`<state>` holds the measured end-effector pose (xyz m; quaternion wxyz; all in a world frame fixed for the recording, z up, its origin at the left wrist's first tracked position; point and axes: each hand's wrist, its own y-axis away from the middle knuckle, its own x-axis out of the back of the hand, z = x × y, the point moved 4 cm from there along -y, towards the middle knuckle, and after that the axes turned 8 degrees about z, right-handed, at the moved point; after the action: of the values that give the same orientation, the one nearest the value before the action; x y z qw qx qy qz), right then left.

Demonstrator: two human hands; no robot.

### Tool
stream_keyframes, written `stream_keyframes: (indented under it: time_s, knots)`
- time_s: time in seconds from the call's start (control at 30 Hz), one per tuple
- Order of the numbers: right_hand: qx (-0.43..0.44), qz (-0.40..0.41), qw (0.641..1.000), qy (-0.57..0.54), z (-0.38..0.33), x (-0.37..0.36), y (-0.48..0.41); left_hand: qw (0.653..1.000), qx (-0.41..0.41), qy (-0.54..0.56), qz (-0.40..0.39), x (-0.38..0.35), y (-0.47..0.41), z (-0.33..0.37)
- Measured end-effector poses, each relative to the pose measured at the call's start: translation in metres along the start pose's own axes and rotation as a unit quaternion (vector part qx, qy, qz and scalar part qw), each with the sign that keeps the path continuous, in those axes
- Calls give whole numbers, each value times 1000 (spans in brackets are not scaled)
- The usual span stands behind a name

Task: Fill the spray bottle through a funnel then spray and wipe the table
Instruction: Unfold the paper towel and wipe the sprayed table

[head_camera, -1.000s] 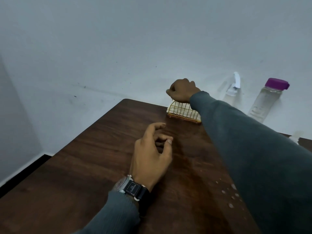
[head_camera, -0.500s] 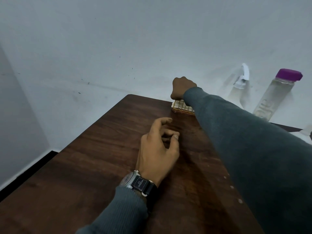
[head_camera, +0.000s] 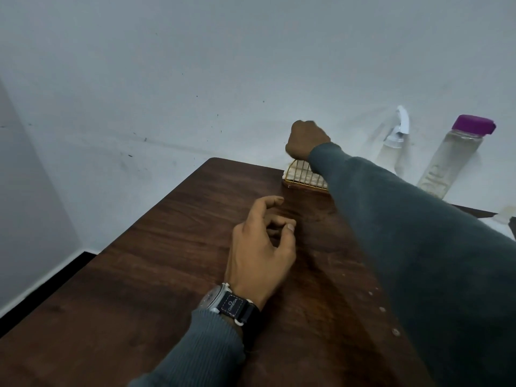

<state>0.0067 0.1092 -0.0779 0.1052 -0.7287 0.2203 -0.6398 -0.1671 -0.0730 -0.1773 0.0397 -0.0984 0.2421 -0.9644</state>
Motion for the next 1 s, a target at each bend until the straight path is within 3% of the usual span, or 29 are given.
stream_keyframes:
  time_s: [0.13,0.33,0.5,0.63,0.77,0.87,1.0]
  knots:
    - [-63,58,987,-134,25,29,-8,1000,-3,-4,-8,0,0,1]
    - [-38,150,945,-287,33,98,29,1000,-3,1,3,3,0,4]
    - [-49,100,889,-443,33,149,105,999,-5,53,-8,4,6,30]
    - [-76,54,888,-450,33,175,180,977,70,200,-34,1,20,70]
    - [-124,40,876,-464,38,189,243,910,173,374,-46,-6,47,102]
    - [-160,68,854,-491,48,198,283,897,181,398,-62,-3,73,127]
    - [-146,184,861,-452,60,212,331,911,165,369,-74,5,94,147]
